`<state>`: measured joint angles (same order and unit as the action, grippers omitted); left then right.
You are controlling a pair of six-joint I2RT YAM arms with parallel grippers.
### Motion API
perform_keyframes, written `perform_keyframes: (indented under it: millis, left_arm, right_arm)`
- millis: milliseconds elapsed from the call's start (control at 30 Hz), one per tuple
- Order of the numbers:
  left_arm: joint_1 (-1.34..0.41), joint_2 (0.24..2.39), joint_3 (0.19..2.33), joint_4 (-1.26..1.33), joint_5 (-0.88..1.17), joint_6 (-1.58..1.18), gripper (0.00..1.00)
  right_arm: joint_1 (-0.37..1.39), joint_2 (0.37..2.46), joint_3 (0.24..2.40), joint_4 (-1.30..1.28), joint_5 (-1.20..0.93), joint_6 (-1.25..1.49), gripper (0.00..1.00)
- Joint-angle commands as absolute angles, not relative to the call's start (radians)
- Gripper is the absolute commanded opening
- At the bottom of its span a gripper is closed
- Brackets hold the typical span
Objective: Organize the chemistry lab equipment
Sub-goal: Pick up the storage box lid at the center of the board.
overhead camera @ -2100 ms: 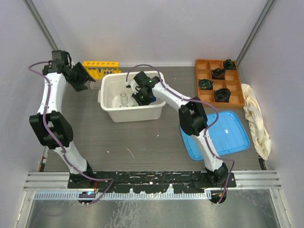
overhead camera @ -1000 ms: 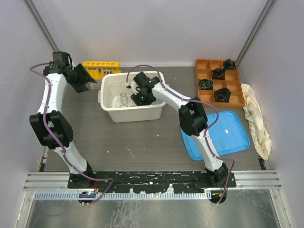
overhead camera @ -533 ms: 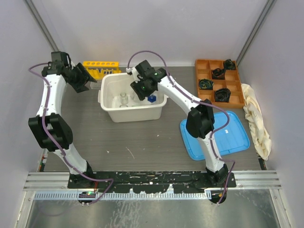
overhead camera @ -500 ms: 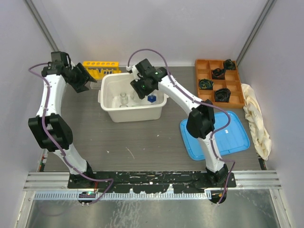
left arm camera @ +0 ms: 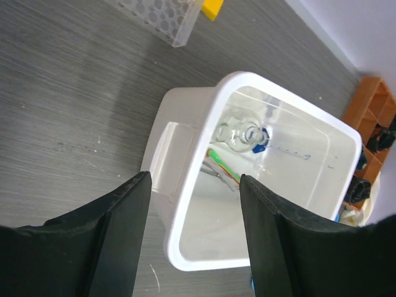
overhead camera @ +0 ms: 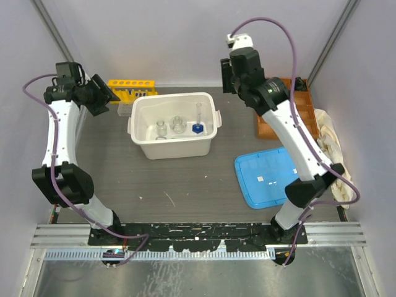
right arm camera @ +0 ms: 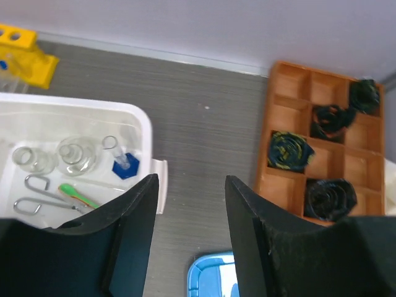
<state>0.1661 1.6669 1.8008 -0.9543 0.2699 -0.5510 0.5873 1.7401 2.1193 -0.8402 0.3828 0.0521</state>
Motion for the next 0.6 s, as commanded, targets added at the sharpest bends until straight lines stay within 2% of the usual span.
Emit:
perform_keyframes:
  millis: [0,233,400,567]
  left_arm:
    - [0.127,1.571,1.78,-0.886,0.339,-0.554,0.6]
    - [-0.096,1.408,1.558,-0.697,0.353,-0.604,0.6]
    - [-0.227,1.321,1.455,-0.669,0.389,-0.599,0.6]
    - [-0.355,1.167,1.31,-0.657,0.343,-0.583,0.6]
  right_arm:
    - [0.583,1.646,2.007,-0.938,0.588,0.184,0.53]
    - [0.582,1.49,1.688,-1.025,0.389,0.336,0.5]
    - [0.583,1.326,1.422,-0.973,0.258,0.429,0.49]
    - [0.584,1.159,1.127,-0.907,0.228,0.492,0.5]
